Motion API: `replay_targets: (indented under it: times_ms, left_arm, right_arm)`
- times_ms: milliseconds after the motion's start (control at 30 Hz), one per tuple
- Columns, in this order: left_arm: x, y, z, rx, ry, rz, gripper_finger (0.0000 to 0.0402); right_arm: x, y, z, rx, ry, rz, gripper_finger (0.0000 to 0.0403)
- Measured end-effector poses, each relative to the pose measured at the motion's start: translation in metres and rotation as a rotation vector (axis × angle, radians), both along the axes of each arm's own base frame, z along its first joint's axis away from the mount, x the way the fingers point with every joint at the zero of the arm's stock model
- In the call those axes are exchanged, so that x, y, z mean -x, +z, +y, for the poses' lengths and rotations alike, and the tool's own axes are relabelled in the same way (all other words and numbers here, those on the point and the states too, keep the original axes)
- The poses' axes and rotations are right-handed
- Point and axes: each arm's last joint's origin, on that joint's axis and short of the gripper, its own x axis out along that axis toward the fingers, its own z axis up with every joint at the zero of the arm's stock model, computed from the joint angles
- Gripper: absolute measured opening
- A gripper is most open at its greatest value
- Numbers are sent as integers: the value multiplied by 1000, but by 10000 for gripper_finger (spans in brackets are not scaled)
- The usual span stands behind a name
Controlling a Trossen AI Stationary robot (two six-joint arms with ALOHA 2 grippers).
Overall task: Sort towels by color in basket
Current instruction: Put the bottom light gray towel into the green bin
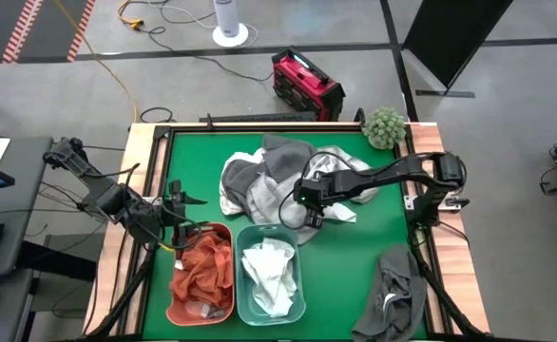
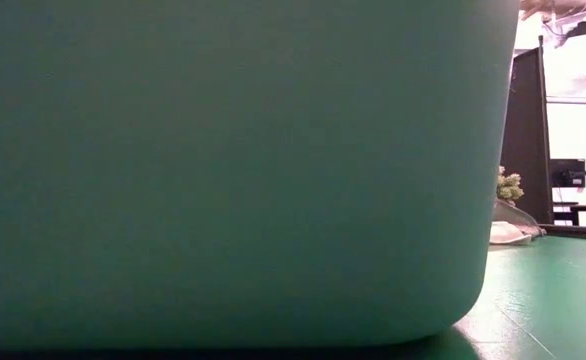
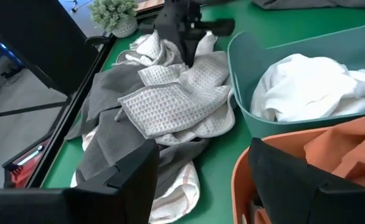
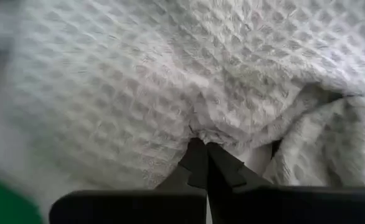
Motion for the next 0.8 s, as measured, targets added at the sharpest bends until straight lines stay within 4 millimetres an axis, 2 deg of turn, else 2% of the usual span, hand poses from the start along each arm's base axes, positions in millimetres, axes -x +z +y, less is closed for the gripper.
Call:
replay_targets:
  times_ms: [133, 233, 433, 533, 667, 800]
  left_arm:
    - [0, 0, 0, -2, 0, 3, 235]
    - [1, 4, 1, -7, -1, 8, 235]
    - [3, 10, 3, -49, 5, -4, 235]
    - [3, 11, 4, -87, 36, -17, 235]
    - [3, 11, 4, -84, 38, -23, 235]
    - [3, 12, 5, -82, 39, -25, 235]
  right_arm:
    - [9, 34, 11, 34, -5, -94, 13]
    - [16, 68, 24, 42, 38, -230, 13]
    - [33, 145, 70, 78, 286, -698, 13]
    - [43, 175, 94, 100, 408, -926, 13]
    - [52, 199, 122, 107, 516, -1160, 16]
    - [57, 213, 139, 73, 624, -1319, 16]
